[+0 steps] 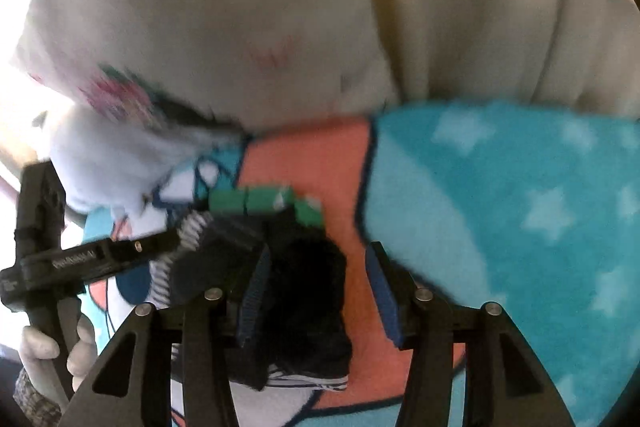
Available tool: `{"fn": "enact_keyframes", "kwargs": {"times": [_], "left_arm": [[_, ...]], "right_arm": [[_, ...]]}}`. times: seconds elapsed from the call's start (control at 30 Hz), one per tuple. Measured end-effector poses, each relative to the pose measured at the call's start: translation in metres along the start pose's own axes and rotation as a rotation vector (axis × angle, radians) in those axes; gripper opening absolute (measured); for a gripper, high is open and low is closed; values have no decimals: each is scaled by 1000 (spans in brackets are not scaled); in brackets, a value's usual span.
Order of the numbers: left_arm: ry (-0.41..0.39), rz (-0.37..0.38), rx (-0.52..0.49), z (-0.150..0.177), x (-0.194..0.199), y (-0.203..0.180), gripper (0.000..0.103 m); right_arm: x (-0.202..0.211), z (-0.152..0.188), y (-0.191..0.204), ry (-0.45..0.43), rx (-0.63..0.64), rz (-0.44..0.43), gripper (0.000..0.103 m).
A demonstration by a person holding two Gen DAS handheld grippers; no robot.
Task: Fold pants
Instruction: 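Lower the folded pants onto the blanket and open the right gripper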
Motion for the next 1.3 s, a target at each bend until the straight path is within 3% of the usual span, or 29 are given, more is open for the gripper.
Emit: {"fn": "enact_keyframes", "kwargs": {"times": [0.07,0.13,0.2,0.43,0.53,0.7,0.83,0.93,1.03,1.13,1.3], "left_arm": [[-14,-23,-8,3,11,2,40],[-40,5,-16,10,24,-4,40],[-56,42,-27,21,27,-14,40],[58,19,-80,63,-9,-19,40],[56,35,-60,69,-5,-17,40],[-41,19,-23,76,37,-7,41],[-163,-30,26,82,73,6,42],[-233,-83,34,99,96,10,42],[-286,-166,7,121,114,6,44],[-358,-272,-49,143,137,-7,52],[-500,-375,-113,154,173,-37,72]], "right_arm": [[13,-5,16,-28,7,-42,53],[6,-3,30,9,-5,-103,36],[-12,6,35,67,-34,-126,29],[-58,45,2,207,-144,65,31],[-63,46,-5,208,-190,65,38],[-36,40,2,130,-168,93,38],[-11,45,30,71,-20,95,38],[-22,62,42,90,67,88,38],[-48,83,27,192,39,81,39],[-32,83,20,170,-31,23,41],[7,77,17,85,-9,56,46]]}}
Point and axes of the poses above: each gripper's, at about its wrist camera, not at the fingertips, and x roughly against the way its jaws point, y to its left, z to its underside, the point moved 7 cm from there along -x, roughly the way its jaws point, and after that the axes turned 1 degree about -x, right-handed, at the moved point
